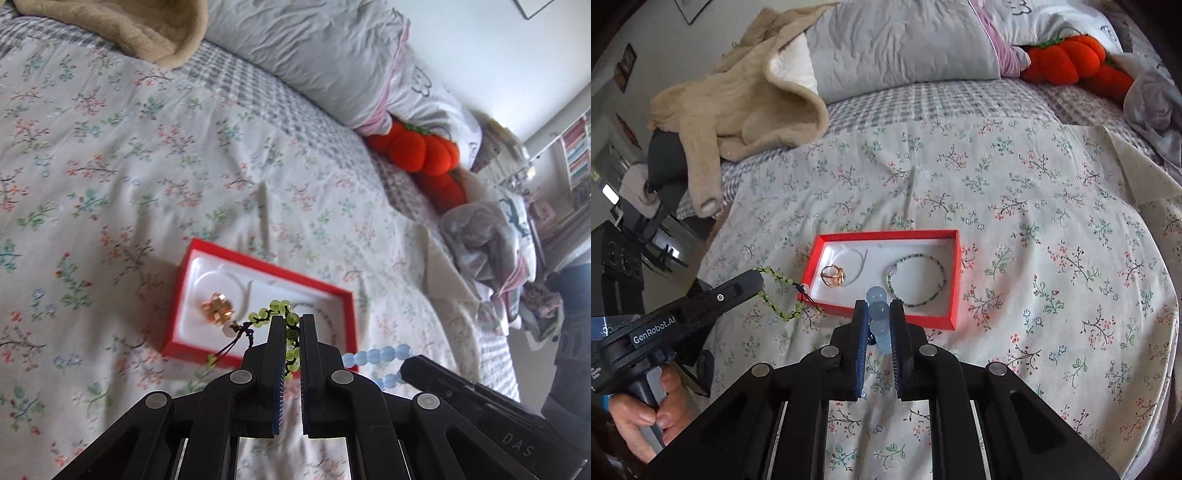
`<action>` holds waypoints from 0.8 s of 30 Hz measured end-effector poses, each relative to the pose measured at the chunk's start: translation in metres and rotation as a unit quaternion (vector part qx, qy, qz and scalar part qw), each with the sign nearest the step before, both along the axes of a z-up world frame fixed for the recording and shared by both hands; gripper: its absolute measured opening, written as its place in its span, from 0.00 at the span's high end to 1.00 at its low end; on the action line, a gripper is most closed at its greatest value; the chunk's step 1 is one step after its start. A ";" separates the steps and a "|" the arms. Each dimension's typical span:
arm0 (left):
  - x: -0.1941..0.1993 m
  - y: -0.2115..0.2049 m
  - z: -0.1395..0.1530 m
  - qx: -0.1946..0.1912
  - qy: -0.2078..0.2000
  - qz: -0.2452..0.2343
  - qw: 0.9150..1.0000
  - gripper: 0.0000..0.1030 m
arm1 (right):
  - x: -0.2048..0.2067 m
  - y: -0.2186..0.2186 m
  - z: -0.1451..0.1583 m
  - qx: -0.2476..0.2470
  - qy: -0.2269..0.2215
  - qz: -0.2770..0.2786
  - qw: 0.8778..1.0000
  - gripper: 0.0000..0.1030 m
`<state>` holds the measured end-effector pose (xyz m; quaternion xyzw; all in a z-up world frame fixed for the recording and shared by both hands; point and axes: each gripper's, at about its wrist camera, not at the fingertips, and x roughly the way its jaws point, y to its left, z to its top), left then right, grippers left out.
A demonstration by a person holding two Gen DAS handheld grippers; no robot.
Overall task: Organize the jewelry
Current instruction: 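Lower both bracelets into the red box and open both grippers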
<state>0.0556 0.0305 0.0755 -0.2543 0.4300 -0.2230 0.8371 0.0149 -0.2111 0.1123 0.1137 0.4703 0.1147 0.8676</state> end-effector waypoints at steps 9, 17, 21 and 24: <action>0.031 -0.010 -0.020 -0.033 0.001 0.013 0.999 0.99 | 0.019 0.002 0.003 0.012 -0.014 -0.009 1.000 0.88; 0.046 -0.007 -0.053 0.056 0.042 0.043 0.997 0.99 | 0.036 0.002 -0.013 0.009 0.000 -0.014 1.000 0.88; 0.047 -0.005 -0.061 0.077 0.055 0.050 0.994 0.99 | 0.044 0.008 -0.017 0.010 0.005 -0.006 1.000 0.88; 0.048 -0.008 -0.066 0.093 0.059 0.044 0.993 0.99 | 0.050 0.015 -0.017 0.024 0.005 0.006 1.000 0.88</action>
